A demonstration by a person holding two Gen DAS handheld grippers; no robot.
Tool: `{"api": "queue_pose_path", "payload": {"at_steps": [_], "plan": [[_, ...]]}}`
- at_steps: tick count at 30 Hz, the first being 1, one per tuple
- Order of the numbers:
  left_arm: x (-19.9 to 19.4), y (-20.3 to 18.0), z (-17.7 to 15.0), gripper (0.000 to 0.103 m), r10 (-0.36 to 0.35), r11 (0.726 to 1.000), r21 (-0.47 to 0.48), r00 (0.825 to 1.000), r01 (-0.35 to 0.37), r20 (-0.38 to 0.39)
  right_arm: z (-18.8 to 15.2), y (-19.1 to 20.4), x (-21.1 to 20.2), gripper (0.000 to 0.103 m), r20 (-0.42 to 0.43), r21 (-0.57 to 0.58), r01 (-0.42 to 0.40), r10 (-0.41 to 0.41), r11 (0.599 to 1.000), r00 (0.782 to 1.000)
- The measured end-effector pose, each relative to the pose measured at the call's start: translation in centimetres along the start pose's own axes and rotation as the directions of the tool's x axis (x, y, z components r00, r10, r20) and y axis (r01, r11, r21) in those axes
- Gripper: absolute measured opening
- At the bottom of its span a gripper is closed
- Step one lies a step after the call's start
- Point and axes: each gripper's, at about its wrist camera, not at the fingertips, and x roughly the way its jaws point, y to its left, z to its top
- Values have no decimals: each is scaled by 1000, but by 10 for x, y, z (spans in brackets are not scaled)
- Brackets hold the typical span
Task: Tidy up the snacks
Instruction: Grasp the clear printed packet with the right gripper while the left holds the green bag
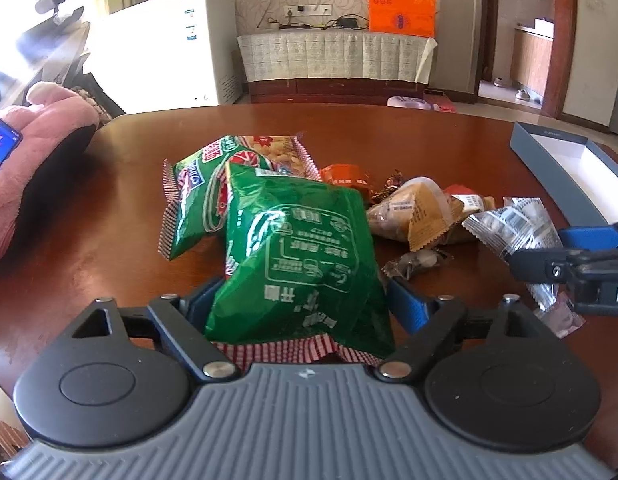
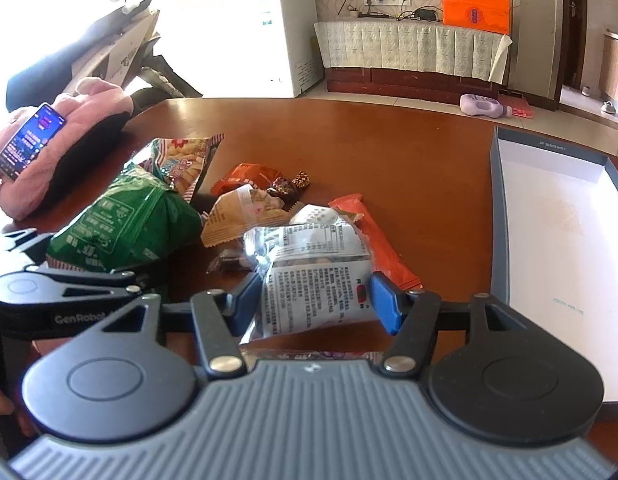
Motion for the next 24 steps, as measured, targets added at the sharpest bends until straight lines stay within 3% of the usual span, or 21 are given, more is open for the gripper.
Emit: {"api": "queue_pose_path", "payload": {"at_steps": [10,15,17,24], "plan": [[-3,-1,-1,66,-30,1000,-4,999,30,12,-1,0,-2,59,-1,1,-7,7,1000,1000],[-12,6,1,64,-48,998,-44,998,50,47,0,-1,-5,53,4,0,-17,17,1000,1000],[-14,9,1,64,-50,997,-55,997,53,56,2,-3,-7,46,13,8,-21,21,1000,1000],[-24,10,2,64,-53,997,-54,996,57,75,1,-7,-5,43,-1,15,-21,21,1000,1000]]}}
